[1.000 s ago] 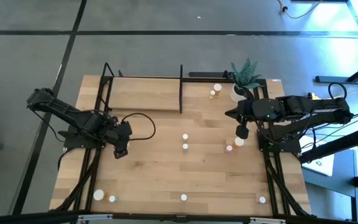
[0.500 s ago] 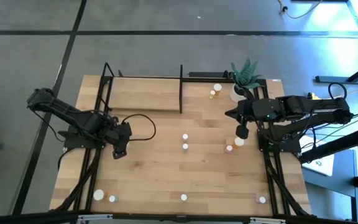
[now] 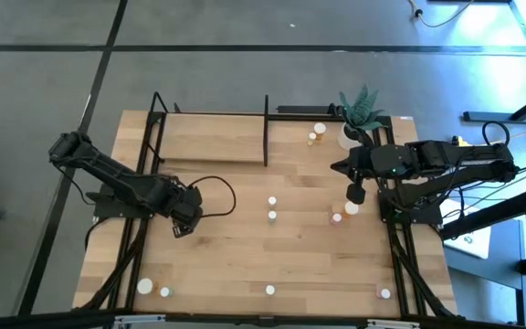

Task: Pick and place medicine bottles onto shelf by color
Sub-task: Put the bottom left yellow pill bottle on the shelf

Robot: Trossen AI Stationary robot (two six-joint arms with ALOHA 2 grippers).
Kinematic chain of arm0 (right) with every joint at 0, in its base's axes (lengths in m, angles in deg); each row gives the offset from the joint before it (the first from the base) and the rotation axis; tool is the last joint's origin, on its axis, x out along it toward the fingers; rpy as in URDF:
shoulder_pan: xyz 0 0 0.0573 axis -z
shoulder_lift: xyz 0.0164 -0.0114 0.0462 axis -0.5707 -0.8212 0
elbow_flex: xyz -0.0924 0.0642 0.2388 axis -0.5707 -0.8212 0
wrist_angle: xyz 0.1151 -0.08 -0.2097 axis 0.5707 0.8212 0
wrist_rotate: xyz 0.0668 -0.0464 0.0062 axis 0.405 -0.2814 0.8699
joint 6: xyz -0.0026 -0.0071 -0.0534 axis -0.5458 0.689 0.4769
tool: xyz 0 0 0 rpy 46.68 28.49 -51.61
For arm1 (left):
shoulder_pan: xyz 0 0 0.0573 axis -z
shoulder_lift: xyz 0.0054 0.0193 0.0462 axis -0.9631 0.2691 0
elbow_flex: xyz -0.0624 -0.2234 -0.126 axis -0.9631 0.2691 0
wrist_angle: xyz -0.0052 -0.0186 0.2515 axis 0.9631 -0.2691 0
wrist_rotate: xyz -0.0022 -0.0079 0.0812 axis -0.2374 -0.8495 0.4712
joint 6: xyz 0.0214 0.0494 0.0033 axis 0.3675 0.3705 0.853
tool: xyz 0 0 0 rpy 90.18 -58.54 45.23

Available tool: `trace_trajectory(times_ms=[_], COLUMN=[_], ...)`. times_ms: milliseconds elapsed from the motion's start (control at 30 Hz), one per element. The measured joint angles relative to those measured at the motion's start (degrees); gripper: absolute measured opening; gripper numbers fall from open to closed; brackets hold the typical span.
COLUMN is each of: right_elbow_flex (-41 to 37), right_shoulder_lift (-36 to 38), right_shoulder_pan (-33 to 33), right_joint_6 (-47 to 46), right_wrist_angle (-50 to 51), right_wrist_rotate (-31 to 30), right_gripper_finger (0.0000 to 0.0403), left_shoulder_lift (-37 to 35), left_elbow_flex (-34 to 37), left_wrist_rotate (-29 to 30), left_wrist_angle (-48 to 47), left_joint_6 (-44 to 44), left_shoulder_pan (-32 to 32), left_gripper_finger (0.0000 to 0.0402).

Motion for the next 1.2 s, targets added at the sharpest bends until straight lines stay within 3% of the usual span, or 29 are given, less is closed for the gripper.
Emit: trace_trajectory(times_ms=[200,600,1000,1200], right_elbow_flex=[0.0,0.0,0.0,0.0], right_shoulder_lift=[-0.01,0.0,0.01,0.01], right_shoulder_pan=[-0.02,-0.02,-0.01,-0.01], right_joint_6=[0.0,0.0,0.0,0.0], right_wrist_angle=[-0.02,-0.02,-0.02,-0.01], right_wrist_rotate=[0.01,0.01,0.01,0.01], right_gripper_finger=[0.0019,0.0019,0.0019,0.0019], left_shoulder_lift=[1.05,-2.69,-2.95,-2.95], left_elbow_flex=[0.35,8.89,12.92,13.07], left_wrist_rotate=[0.0,-0.46,-1.95,-1.79], left_wrist_angle=[0.55,9.62,12.85,13.17], left_joint_6=[-0.02,-1.06,-1.31,-0.8], left_shoulder_pan=[0.0,0.02,0.02,0.02], left_gripper_finger=[0.0207,0.0207,0.0207,0.0188])
